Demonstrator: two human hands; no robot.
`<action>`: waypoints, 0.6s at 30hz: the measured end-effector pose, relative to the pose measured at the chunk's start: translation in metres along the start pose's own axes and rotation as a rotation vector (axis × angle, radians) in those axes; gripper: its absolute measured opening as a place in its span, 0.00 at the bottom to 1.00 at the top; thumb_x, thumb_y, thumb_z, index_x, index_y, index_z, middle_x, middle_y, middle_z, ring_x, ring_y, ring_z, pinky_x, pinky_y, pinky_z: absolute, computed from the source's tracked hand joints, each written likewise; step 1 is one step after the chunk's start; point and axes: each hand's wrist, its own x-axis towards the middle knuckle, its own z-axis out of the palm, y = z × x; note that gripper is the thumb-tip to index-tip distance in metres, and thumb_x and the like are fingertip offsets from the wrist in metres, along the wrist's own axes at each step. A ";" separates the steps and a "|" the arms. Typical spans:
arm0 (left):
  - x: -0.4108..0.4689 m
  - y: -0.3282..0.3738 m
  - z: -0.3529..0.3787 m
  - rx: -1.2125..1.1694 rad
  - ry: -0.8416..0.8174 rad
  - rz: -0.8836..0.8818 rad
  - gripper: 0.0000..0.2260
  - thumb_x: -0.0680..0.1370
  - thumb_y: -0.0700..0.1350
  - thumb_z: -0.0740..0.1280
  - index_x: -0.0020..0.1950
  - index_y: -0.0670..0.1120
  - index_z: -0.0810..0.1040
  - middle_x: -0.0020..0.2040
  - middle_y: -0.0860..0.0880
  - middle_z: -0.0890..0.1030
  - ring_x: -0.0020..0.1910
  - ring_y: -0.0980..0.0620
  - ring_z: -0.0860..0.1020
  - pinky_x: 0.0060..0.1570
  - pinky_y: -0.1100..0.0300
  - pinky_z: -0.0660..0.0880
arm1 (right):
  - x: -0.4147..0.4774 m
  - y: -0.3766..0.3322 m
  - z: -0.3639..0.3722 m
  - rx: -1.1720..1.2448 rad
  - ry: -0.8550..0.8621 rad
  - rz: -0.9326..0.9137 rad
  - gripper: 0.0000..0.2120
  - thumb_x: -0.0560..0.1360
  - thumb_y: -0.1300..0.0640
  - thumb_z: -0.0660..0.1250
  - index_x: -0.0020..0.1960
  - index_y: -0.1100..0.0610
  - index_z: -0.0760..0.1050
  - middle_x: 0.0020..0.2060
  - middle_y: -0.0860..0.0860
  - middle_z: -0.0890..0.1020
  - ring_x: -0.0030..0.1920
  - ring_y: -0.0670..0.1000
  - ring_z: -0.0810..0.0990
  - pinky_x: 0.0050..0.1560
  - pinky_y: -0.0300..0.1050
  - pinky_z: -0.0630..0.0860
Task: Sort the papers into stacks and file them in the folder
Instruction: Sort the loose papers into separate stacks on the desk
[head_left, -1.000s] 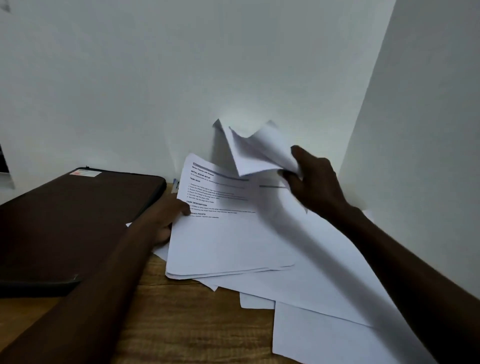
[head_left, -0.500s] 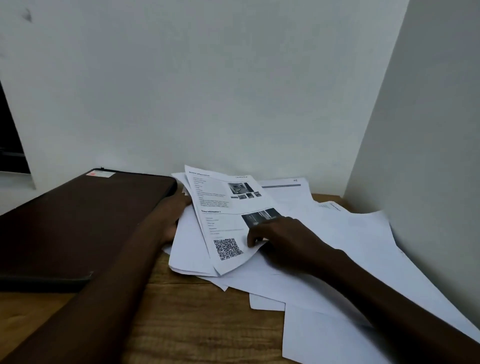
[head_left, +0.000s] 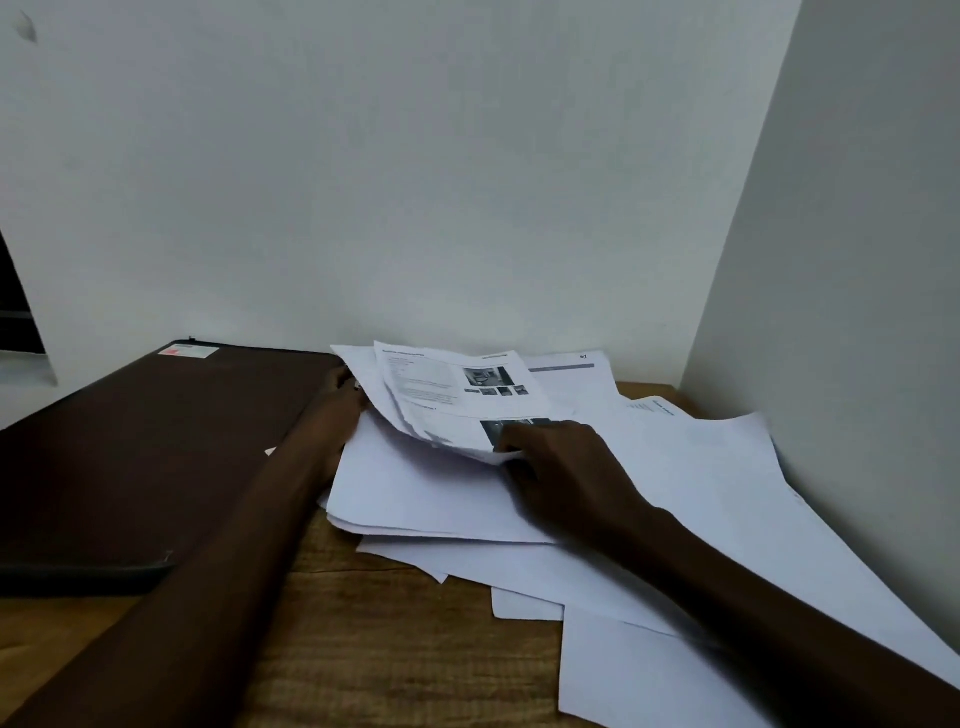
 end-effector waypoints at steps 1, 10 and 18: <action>-0.004 0.002 0.003 -0.068 -0.081 -0.026 0.08 0.83 0.39 0.60 0.58 0.43 0.77 0.45 0.47 0.83 0.41 0.52 0.82 0.34 0.65 0.78 | 0.001 -0.004 0.001 -0.008 -0.009 -0.014 0.08 0.68 0.62 0.67 0.43 0.50 0.76 0.37 0.50 0.82 0.40 0.57 0.80 0.33 0.42 0.67; -0.011 0.007 0.002 -0.244 -0.338 -0.118 0.29 0.75 0.66 0.67 0.68 0.47 0.78 0.63 0.42 0.81 0.62 0.42 0.80 0.68 0.43 0.71 | -0.003 -0.025 0.011 -0.037 -0.226 -0.258 0.14 0.70 0.64 0.63 0.52 0.52 0.76 0.44 0.50 0.80 0.48 0.56 0.79 0.37 0.52 0.77; -0.024 0.015 0.000 -0.086 -0.383 -0.123 0.16 0.75 0.42 0.71 0.60 0.36 0.79 0.56 0.36 0.83 0.52 0.39 0.84 0.51 0.47 0.82 | 0.011 -0.028 -0.009 0.390 -0.455 0.127 0.31 0.65 0.23 0.58 0.55 0.43 0.78 0.50 0.40 0.82 0.51 0.40 0.79 0.53 0.40 0.75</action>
